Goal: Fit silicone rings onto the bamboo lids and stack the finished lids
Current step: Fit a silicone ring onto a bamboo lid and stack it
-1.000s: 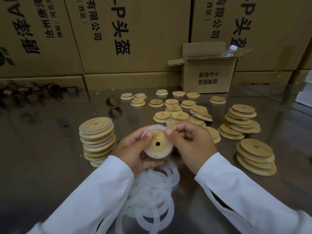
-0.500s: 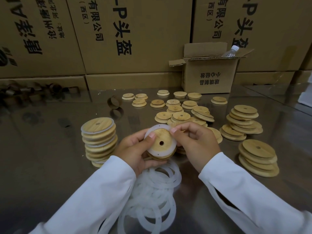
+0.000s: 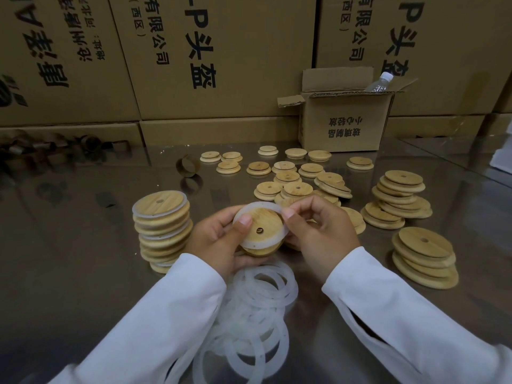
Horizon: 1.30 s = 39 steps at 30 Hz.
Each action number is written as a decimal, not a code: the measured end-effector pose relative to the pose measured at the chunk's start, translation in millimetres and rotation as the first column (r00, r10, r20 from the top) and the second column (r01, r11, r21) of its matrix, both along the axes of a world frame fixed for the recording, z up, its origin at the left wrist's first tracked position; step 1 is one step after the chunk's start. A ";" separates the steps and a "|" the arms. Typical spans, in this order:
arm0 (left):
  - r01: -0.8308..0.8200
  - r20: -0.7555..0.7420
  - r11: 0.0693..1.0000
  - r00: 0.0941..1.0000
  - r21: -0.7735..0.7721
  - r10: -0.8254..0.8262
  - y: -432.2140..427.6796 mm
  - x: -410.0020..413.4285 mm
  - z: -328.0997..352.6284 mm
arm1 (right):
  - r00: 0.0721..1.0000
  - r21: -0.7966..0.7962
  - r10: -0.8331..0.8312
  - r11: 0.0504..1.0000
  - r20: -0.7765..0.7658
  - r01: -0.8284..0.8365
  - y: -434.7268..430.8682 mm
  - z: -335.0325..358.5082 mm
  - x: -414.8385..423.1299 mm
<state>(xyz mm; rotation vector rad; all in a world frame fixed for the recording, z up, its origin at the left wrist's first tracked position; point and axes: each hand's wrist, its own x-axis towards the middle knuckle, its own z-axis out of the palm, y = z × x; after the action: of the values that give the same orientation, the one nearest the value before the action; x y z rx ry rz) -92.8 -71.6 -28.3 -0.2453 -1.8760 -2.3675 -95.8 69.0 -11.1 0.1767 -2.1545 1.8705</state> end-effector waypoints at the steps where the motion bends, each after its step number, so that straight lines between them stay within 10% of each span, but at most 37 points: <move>1: -0.015 0.002 1.000 1.000 0.000 0.015 0.1 0.1 0.0 | 1.000 0.008 -0.009 1.000 -0.009 0.010 -0.8 0.0 0.2; 20: -0.035 -0.016 0.986 0.999 0.161 0.038 0.9 -0.2 3.2 | 0.997 -0.011 -0.026 1.000 -0.066 0.026 -4.7 -7.5 2.4; 31: -0.099 -0.106 0.975 0.991 -0.199 0.079 1.8 2.1 -2.3 | 0.985 0.204 0.015 0.979 -0.172 0.021 1.2 -6.4 2.1; 39: -0.056 -0.007 0.998 0.998 -0.021 0.056 -0.6 -1.7 -4.1 | 0.997 0.098 -0.004 0.995 -0.072 0.011 1.5 -0.9 -1.1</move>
<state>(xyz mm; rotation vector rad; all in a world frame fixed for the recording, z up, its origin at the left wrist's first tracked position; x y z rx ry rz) -94.5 -72.2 -32.4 -0.1995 -1.8802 -2.3097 -97.0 70.5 -11.9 0.2524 -2.1965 1.7278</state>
